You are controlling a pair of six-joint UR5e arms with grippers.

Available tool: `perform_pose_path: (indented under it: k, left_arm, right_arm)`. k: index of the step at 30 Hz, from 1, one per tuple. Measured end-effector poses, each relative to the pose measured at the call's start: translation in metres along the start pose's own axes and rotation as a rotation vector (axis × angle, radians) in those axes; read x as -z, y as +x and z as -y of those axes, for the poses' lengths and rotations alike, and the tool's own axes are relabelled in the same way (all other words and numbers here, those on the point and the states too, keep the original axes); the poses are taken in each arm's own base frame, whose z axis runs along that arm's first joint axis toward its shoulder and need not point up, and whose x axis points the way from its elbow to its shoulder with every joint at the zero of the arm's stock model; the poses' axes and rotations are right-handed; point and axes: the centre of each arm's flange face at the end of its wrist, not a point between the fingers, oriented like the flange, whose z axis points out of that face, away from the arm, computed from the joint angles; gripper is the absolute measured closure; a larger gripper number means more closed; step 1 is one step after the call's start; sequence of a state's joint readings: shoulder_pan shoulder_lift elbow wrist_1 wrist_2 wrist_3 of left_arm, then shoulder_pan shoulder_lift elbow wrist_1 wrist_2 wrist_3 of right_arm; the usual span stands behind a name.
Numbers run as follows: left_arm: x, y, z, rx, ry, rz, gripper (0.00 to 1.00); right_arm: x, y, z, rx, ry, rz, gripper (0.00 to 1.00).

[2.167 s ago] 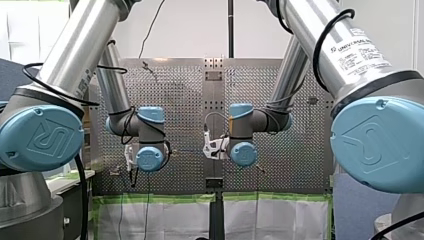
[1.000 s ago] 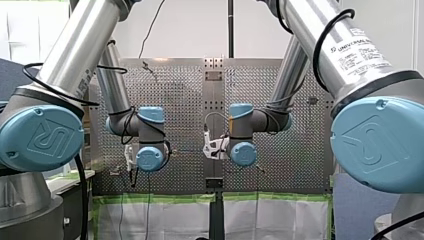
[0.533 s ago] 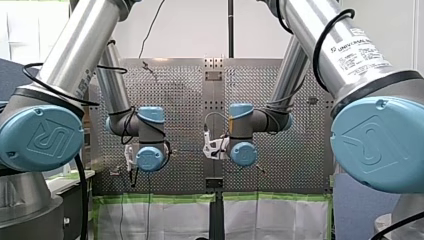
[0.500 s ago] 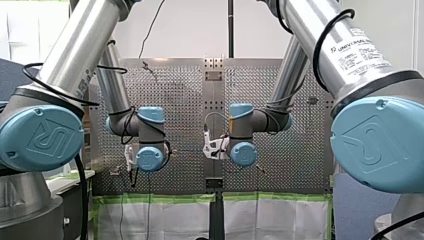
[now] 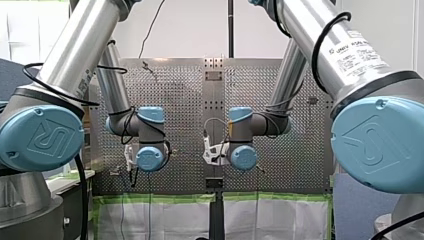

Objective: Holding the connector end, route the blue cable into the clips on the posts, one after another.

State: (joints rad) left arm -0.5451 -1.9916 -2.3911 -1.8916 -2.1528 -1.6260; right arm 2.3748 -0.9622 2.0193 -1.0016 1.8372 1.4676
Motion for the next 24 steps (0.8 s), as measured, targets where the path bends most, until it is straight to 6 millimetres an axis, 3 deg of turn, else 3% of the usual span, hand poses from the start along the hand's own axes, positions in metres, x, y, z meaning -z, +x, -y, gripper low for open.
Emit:
perform_pose_path:
  k: [4,7,17,24]
  left_arm:
    - [0.000,0.000,0.000,0.000,0.000,0.000,1.00]
    - [0.000,0.000,0.000,0.000,0.000,0.000,1.00]
    - [0.000,0.000,0.000,-0.002,0.000,-0.002,1.00]
    - [0.016,0.009,0.001,-0.047,-0.010,-0.054,1.00]
  right_arm:
    - [0.005,-0.021,0.001,0.016,0.006,0.057,1.00]
    - [0.006,-0.025,0.001,0.020,0.007,0.069,1.00]
    - [0.007,-0.027,0.001,0.021,0.008,0.073,1.00]
    - [0.007,-0.027,0.001,0.021,0.008,0.073,1.00]
